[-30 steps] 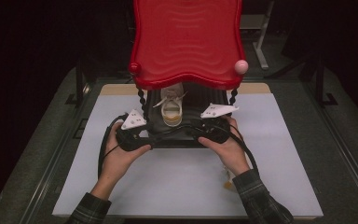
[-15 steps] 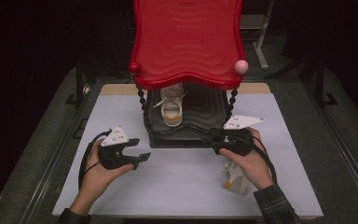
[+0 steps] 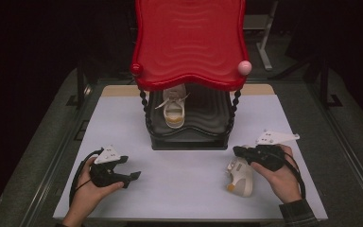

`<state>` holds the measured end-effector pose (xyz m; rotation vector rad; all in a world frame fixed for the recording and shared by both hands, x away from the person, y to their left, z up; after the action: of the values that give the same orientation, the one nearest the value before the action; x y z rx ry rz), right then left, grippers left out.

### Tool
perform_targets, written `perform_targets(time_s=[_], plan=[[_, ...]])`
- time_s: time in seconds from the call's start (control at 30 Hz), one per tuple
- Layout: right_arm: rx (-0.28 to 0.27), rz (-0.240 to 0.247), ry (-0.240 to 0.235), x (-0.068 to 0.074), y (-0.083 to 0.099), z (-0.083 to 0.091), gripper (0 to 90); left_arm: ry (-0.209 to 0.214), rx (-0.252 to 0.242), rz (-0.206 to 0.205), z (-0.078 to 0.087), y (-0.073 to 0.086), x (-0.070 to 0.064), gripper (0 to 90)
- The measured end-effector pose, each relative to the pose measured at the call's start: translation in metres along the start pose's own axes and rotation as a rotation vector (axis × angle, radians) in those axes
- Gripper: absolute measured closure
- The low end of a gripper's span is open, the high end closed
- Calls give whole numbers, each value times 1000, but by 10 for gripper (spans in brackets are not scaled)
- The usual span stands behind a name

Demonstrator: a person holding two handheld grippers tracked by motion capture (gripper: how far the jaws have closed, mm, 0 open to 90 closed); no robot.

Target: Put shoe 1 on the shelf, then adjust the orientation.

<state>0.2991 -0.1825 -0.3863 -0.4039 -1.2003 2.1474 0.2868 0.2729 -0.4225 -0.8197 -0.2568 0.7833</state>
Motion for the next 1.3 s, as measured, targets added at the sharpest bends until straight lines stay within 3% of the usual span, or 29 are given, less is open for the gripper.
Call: perform_targets(time_s=[0.07, 0.4, 0.6, 1.0, 1.3], plan=[[19, -4, 4, -2, 7, 6, 879, -41, 13, 11, 1, 9, 6, 194], [83, -33, 5, -6, 32, 32, 899, -121, 73, 28, 1, 46, 28, 180], [99, -34, 3, -1, 42, 40, 900, -95, 27, 34, 3, 54, 36, 165], [123, -34, -16, 4, 47, 31, 900, -99, 29, 29, 3, 55, 36, 162], [122, -63, 4, -1, 56, 40, 900, -99, 28, 29, 3, 55, 35, 162]])
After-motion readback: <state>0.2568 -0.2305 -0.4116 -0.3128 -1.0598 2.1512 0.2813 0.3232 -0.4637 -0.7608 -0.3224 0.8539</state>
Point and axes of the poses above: each handheld gripper's, and its own axes: z roughly backward along the jaws, y roughly out of its underside, x roughly to its left, the point moved 2 cm from there along -z, roughly forward along the jaws, and after that the axes turned 4 degrees about z, right-handed, at the moved point
